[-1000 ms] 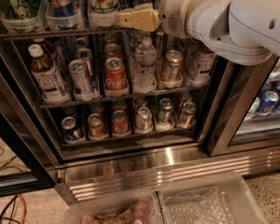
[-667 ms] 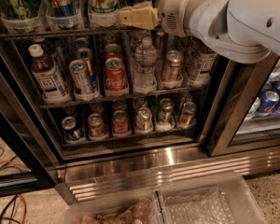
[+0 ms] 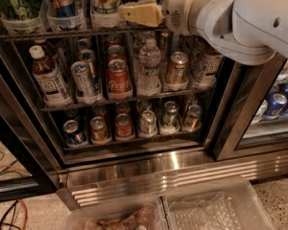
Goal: Pick pepsi can from top shelf of fridge
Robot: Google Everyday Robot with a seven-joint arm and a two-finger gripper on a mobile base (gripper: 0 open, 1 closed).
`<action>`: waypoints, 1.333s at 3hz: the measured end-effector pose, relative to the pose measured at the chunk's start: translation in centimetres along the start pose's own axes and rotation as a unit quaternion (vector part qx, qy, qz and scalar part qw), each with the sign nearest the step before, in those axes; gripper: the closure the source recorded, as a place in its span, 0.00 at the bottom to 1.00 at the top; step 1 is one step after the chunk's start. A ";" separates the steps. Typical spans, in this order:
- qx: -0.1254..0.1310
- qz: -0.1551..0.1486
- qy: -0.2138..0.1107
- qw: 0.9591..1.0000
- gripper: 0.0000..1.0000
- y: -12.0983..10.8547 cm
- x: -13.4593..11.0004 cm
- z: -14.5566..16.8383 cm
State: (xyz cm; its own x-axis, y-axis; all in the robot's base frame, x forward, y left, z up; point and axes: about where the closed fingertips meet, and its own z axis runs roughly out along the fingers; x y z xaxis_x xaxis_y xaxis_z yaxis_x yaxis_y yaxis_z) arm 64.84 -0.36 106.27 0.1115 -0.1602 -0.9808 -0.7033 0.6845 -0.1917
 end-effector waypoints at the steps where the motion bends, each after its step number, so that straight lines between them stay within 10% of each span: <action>1: 0.009 0.012 -0.009 1.000 0.22 -0.1 0.2 -0.1; 4: 0.019 0.028 -0.031 0.999 0.23 0.1 -0.1 0.3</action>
Offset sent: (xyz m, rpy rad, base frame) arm 0.0016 -0.0066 -0.0110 0.1030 0.0132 -0.0498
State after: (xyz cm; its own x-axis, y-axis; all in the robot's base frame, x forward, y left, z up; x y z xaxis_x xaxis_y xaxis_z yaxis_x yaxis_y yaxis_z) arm 64.94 -0.06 106.33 0.1173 -0.0771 -0.9901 -0.6823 0.7182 -0.1367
